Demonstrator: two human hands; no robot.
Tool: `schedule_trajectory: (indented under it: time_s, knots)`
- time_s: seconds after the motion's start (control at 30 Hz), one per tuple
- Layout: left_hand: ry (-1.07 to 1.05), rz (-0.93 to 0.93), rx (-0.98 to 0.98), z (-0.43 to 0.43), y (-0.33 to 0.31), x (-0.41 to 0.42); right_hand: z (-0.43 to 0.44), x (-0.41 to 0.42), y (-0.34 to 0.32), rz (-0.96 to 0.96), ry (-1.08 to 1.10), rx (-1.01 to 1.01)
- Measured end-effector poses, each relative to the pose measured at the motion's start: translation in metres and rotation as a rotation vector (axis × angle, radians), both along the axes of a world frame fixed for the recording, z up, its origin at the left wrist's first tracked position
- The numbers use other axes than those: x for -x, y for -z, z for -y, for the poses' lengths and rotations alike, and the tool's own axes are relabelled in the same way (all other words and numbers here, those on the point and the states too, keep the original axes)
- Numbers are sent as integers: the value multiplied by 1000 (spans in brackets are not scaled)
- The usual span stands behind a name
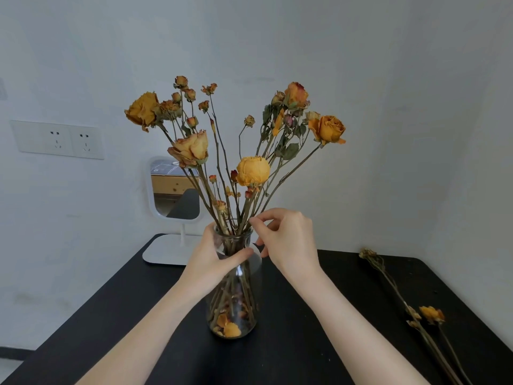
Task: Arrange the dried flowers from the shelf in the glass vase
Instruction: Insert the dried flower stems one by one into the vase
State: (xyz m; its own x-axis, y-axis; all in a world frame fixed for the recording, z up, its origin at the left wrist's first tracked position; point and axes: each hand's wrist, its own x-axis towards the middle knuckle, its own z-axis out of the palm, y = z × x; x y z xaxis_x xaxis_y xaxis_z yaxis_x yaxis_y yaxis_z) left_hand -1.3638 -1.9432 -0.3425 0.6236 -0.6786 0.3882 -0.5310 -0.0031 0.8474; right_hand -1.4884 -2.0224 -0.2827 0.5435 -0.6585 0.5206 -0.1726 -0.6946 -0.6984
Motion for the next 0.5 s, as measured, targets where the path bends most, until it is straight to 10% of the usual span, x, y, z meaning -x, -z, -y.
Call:
schedule_trajectory:
  time_s: [0.27, 0.5]
  knots:
    - [-373, 62, 286, -39, 32, 55, 24, 40, 10, -17, 53, -76]
    - [103, 422, 21, -29, 53, 125, 64, 98, 48, -95, 212, -207]
